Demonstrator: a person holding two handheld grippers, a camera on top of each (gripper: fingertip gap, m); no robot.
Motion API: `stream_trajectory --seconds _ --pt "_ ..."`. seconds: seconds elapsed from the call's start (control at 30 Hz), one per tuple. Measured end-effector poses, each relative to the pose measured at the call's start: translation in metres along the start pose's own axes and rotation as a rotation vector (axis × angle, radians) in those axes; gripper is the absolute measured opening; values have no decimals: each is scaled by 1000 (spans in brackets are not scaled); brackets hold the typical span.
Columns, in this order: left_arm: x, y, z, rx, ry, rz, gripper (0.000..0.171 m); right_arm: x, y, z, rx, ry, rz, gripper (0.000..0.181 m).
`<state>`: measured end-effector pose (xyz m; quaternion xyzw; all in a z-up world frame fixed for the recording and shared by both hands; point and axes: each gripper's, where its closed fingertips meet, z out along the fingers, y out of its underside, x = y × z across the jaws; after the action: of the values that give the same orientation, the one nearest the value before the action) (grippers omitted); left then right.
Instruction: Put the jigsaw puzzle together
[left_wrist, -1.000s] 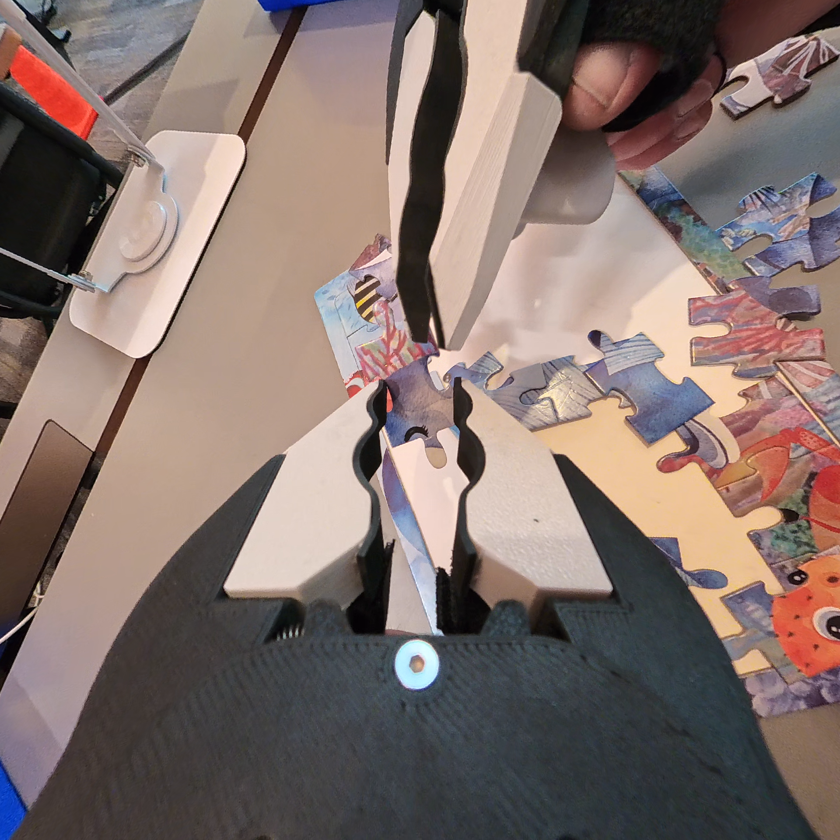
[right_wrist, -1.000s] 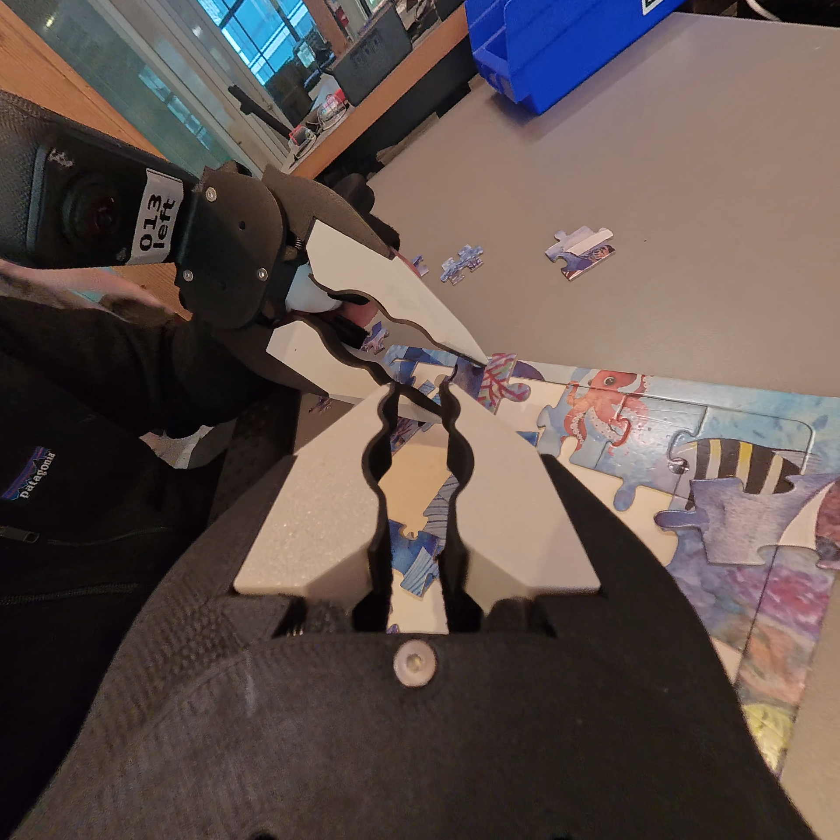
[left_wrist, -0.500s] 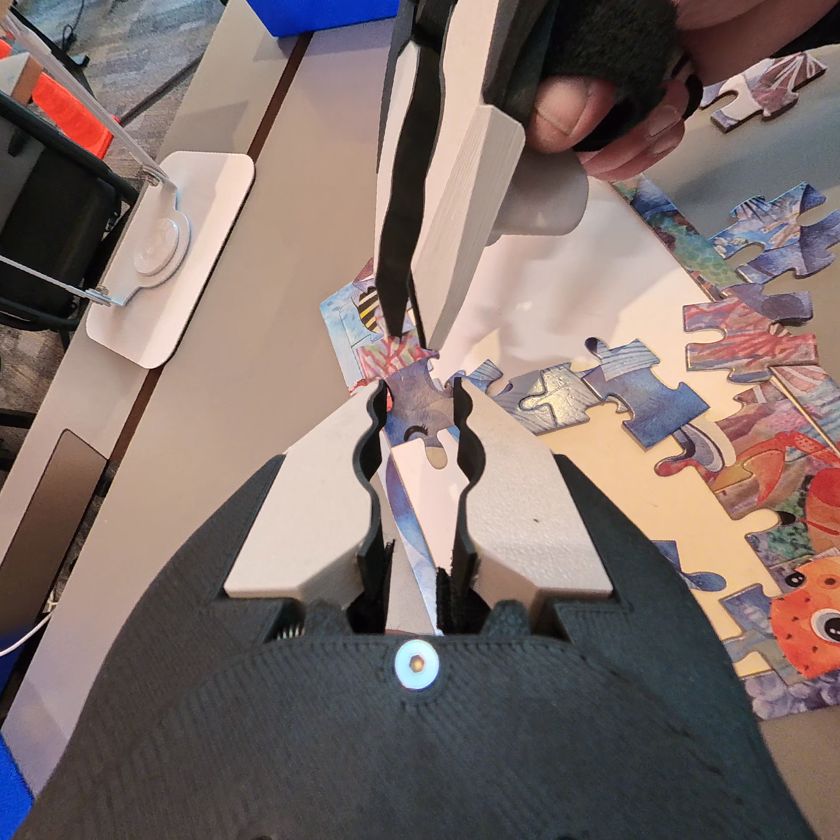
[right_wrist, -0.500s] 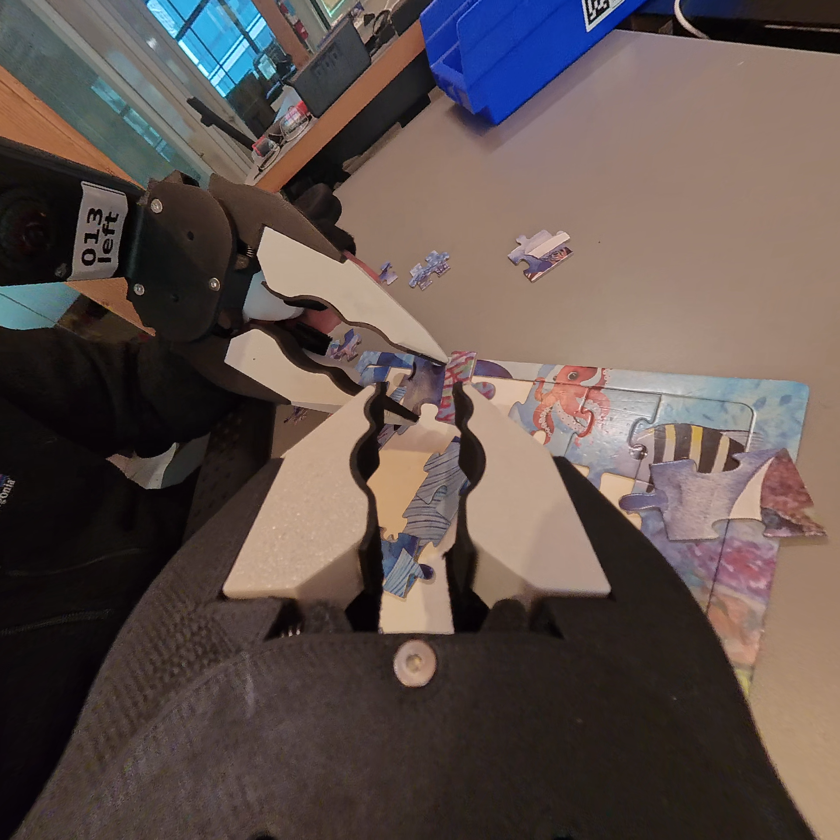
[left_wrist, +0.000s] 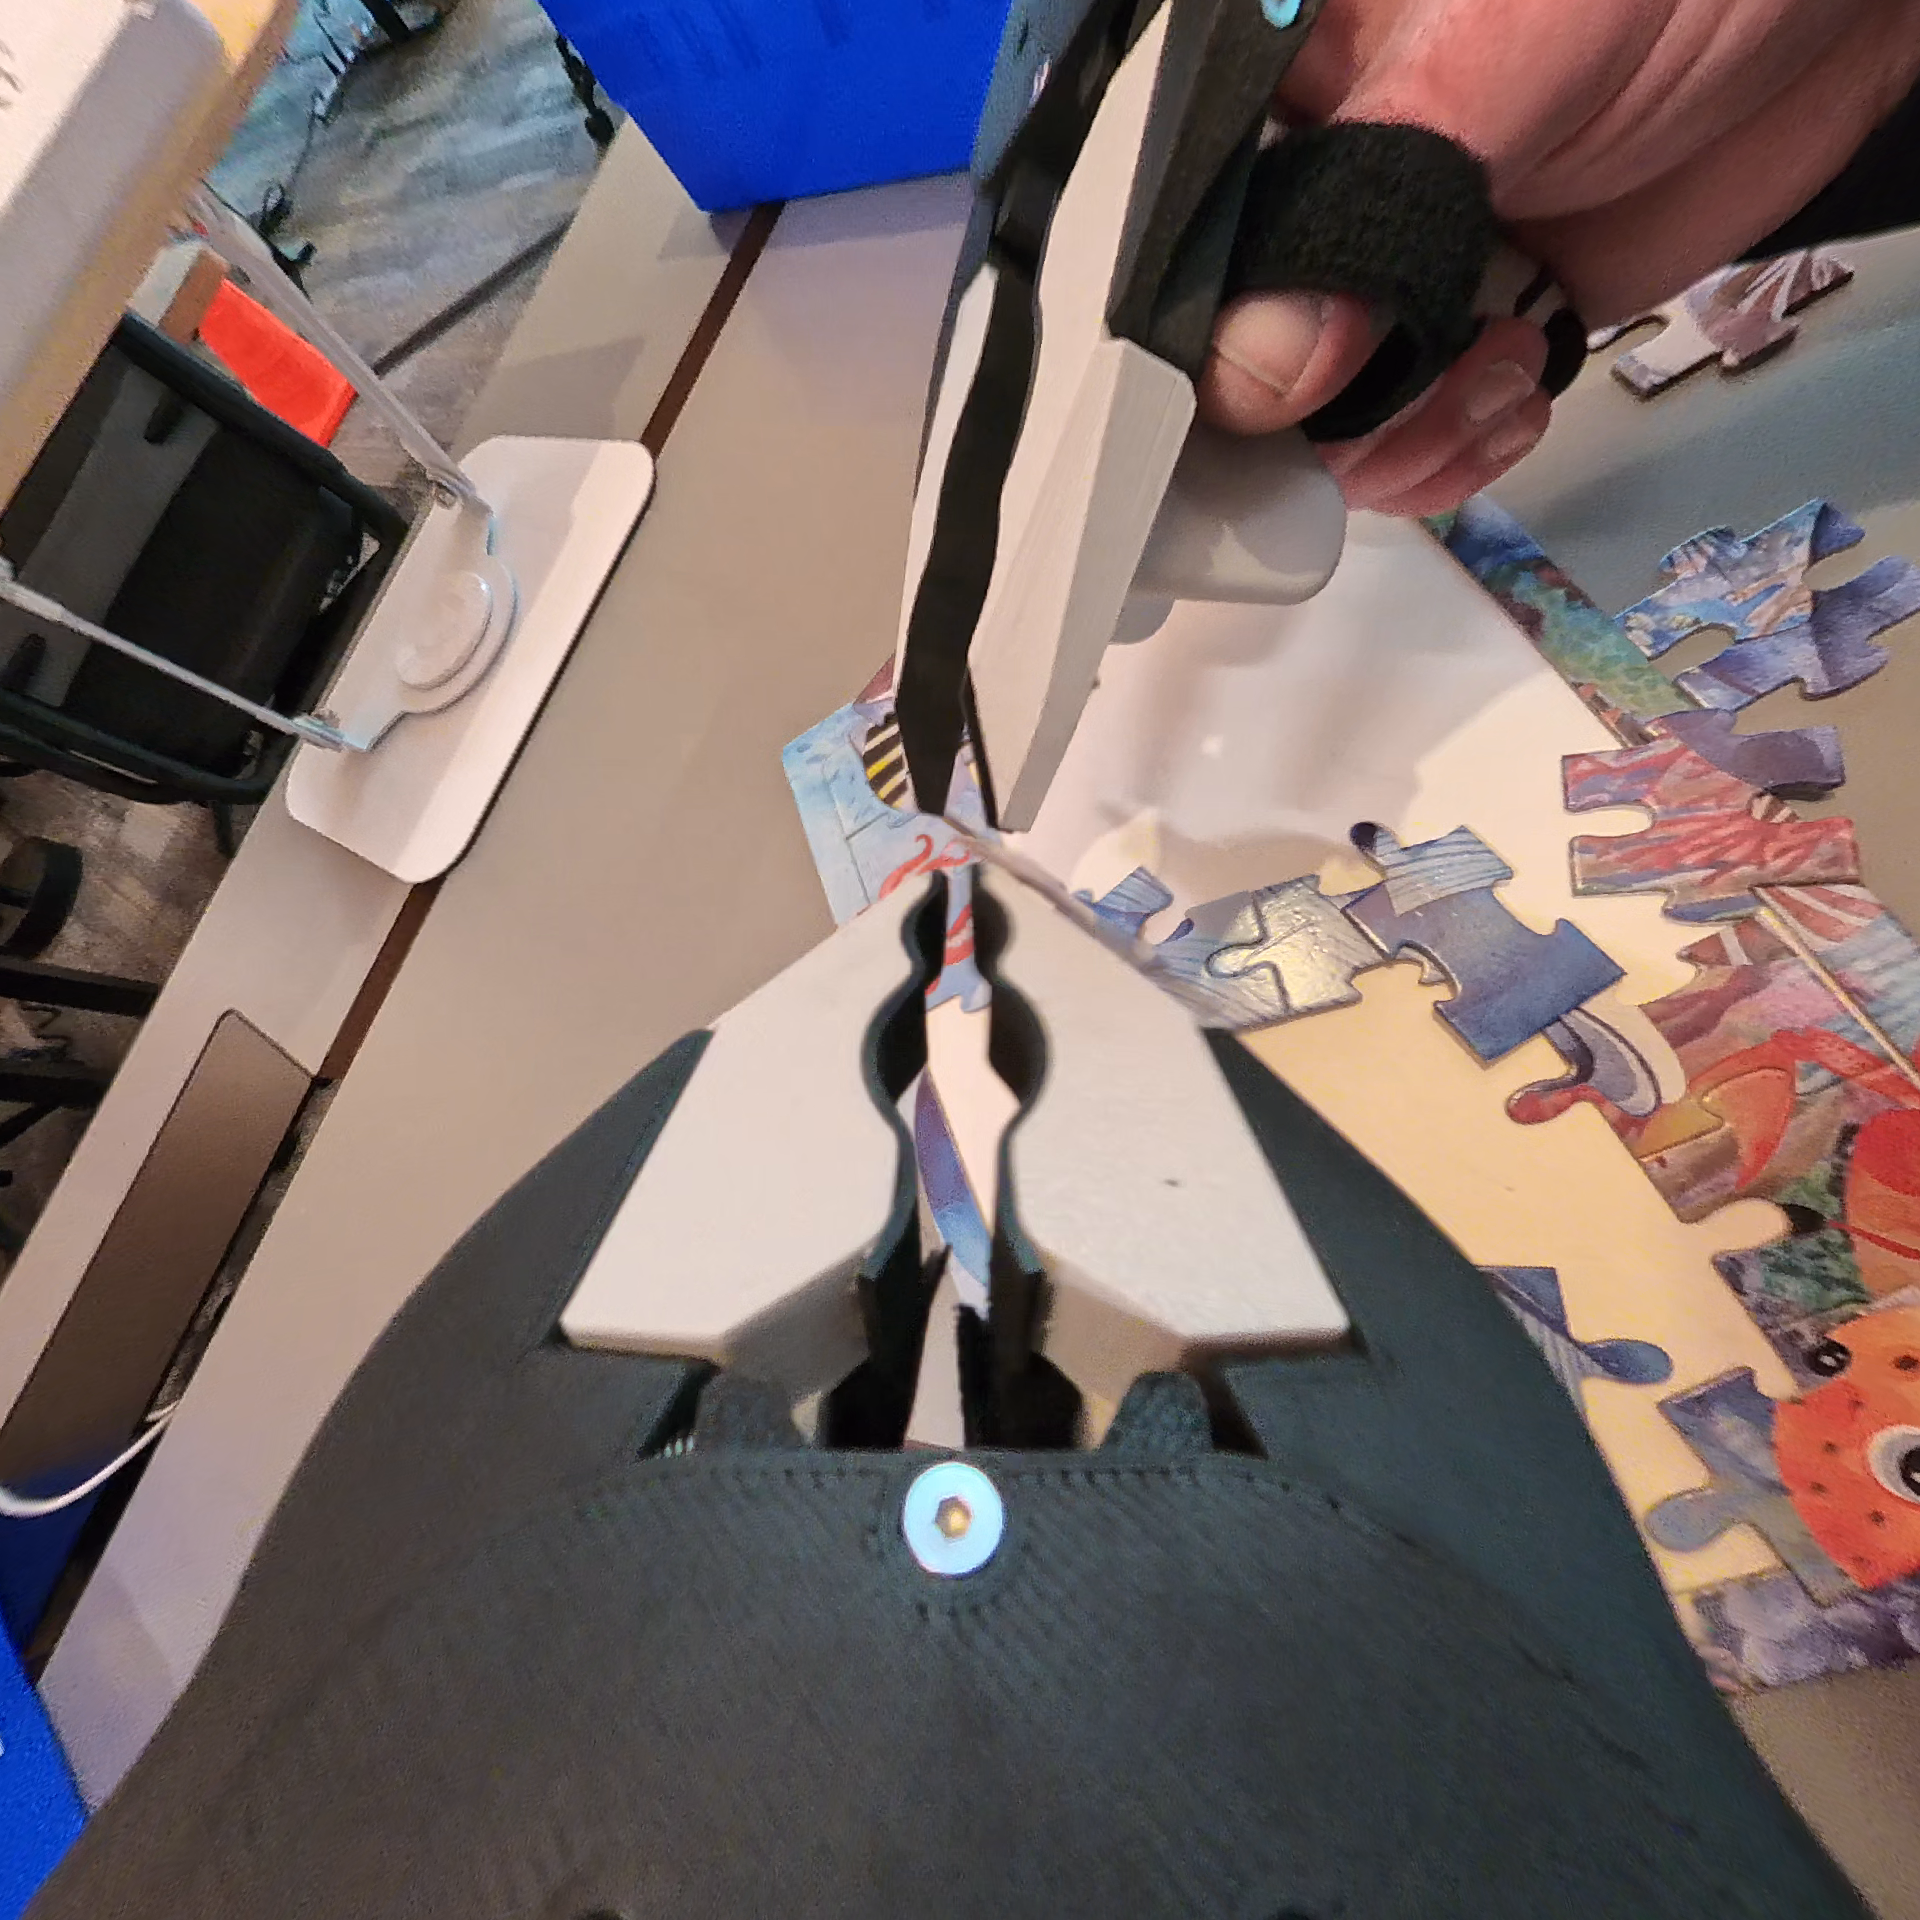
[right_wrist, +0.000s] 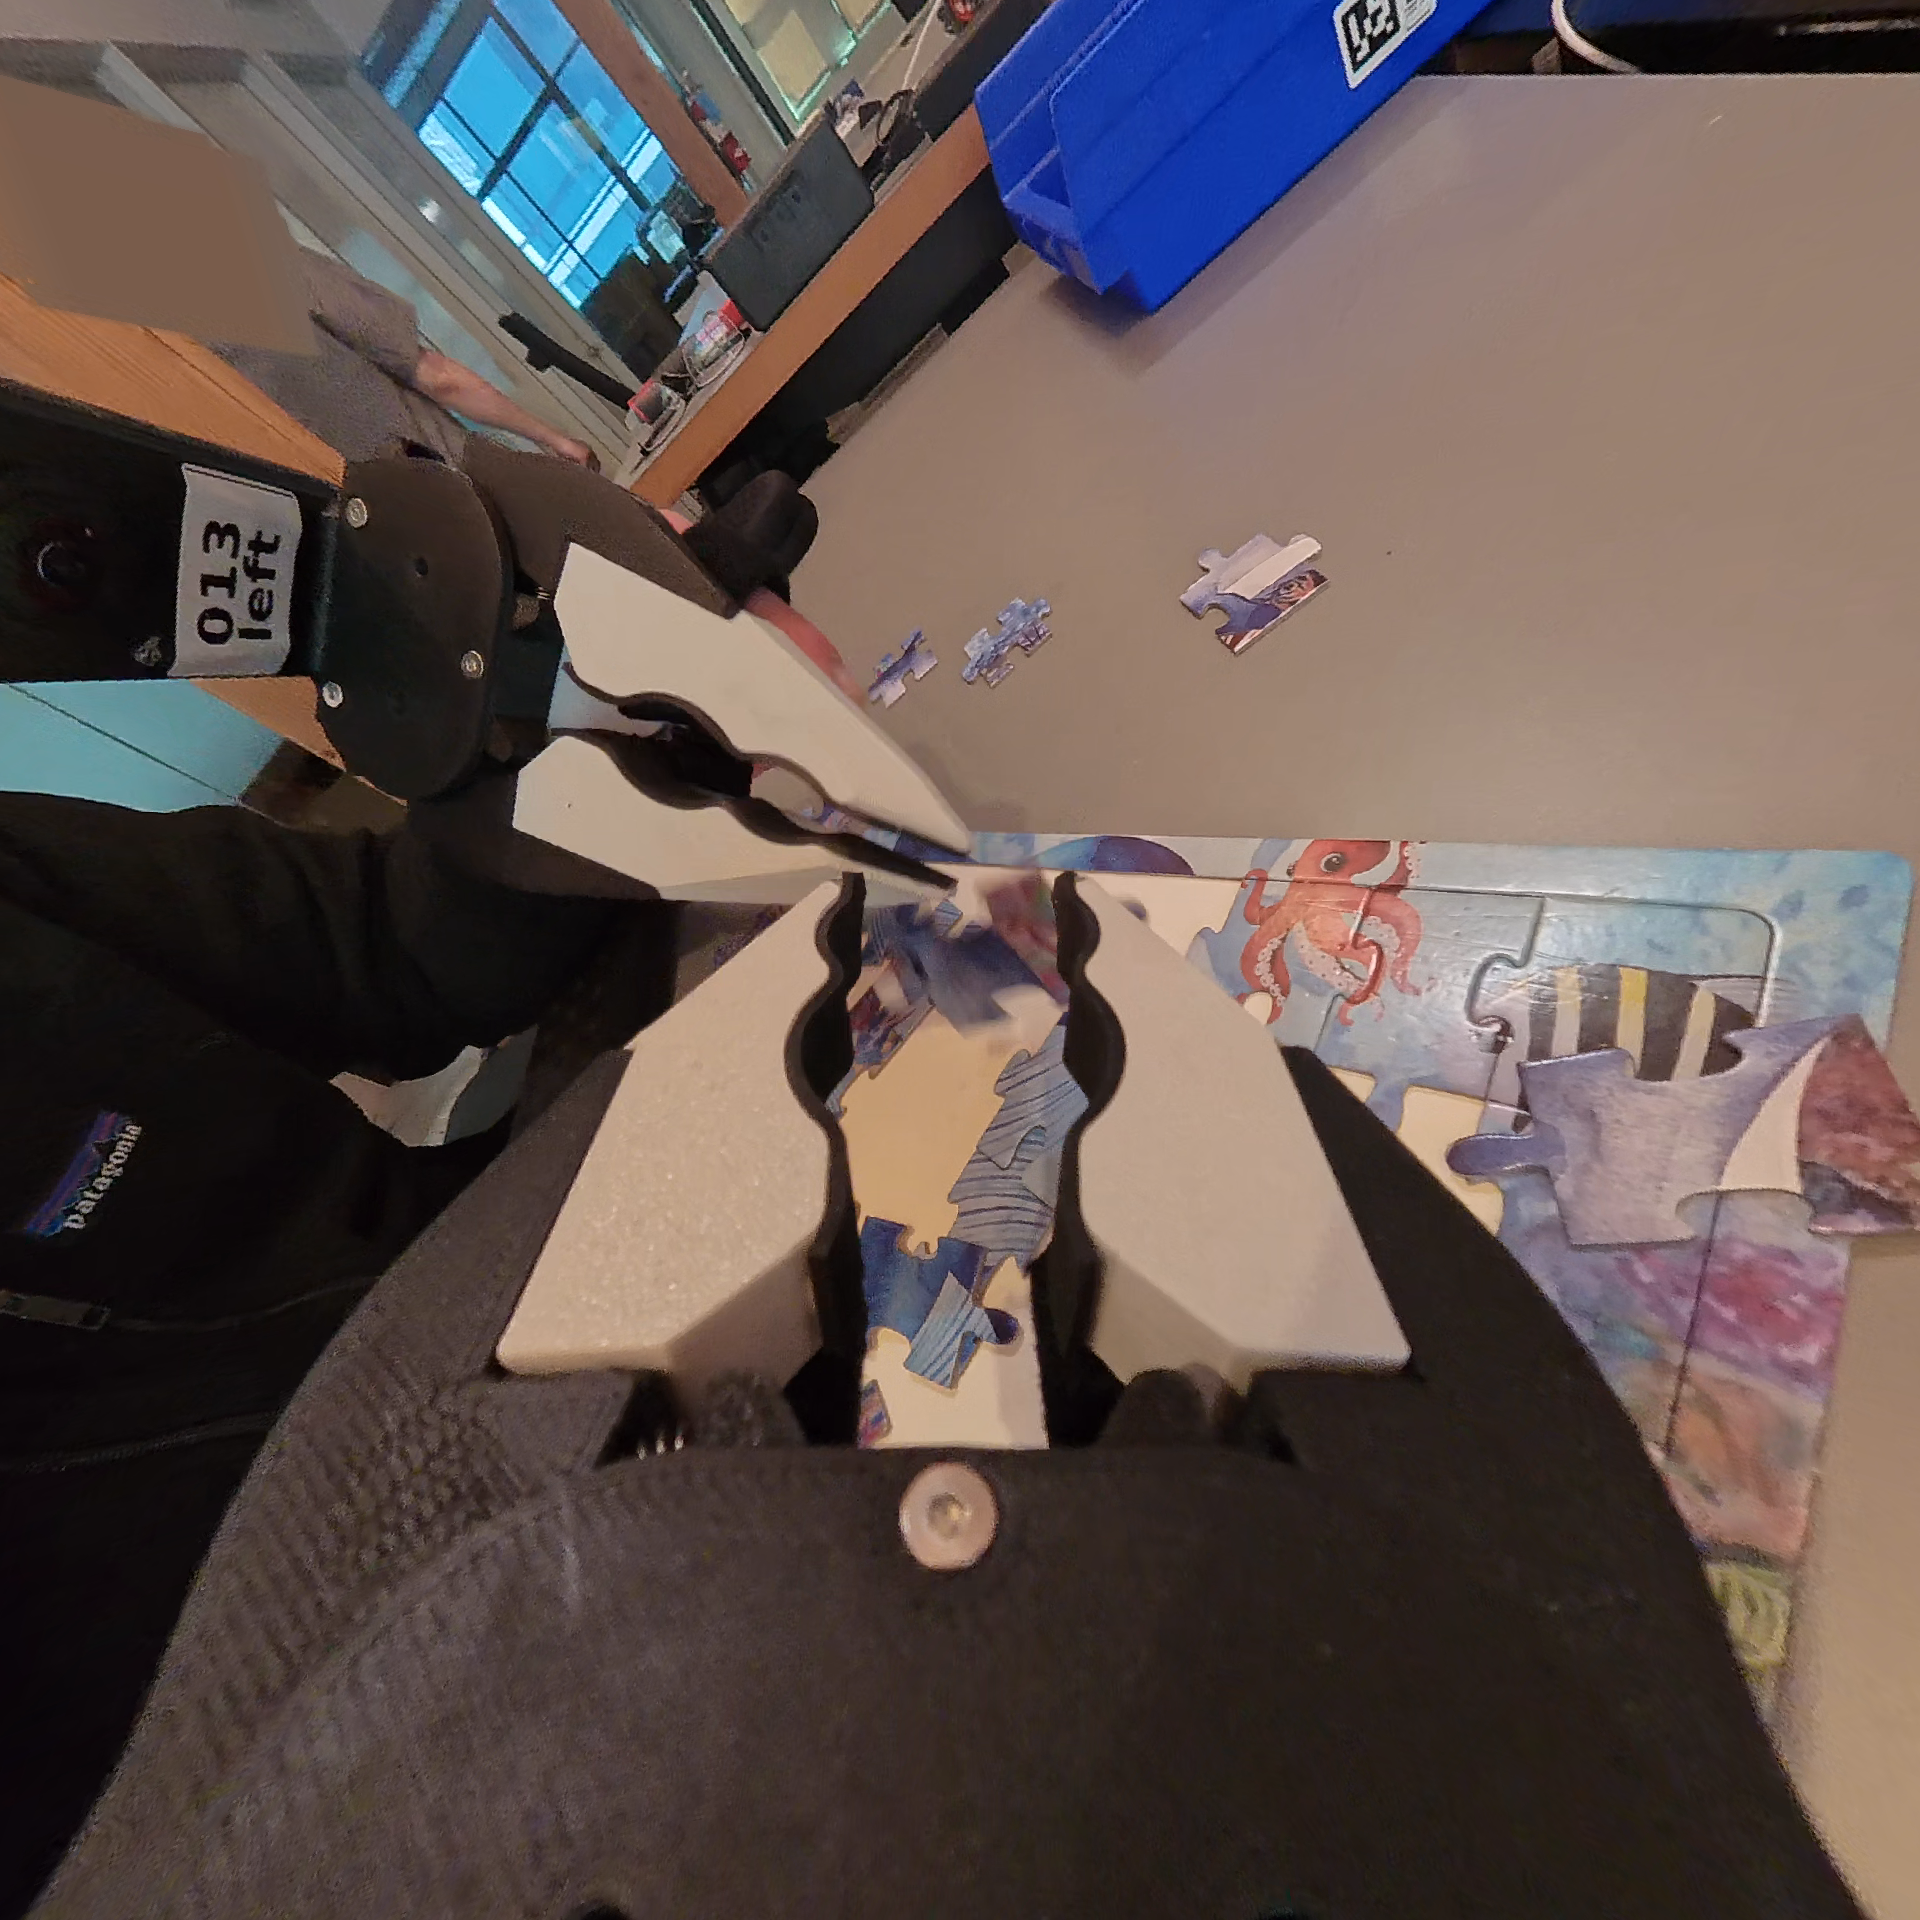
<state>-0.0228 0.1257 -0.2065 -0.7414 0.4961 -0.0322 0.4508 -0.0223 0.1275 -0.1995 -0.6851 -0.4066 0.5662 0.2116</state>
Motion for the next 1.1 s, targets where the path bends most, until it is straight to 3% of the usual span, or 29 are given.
stream_trajectory --seconds 0.1,0.23,0.43,0.5,0.77,1.1 --pt "2 -2 -1 10 24 -21 0 0 -2 -1 13 -8 9 35" --pt "5 16 9 -51 58 -40 2 5 -1 -5 4 21 10 34" --pt "42 22 22 -82 228 -39 33 13 -4 -14 6 72 -8 32" --pt "55 19 27 -68 277 -45 36 13 -6 -17 18 72 -5 31" --pt "71 23 53 -118 291 -16 62 12 -4 -14 9 67 -8 30" --pt "75 11 70 -122 343 -87 55 12 -5 -17 11 70 -12 29"
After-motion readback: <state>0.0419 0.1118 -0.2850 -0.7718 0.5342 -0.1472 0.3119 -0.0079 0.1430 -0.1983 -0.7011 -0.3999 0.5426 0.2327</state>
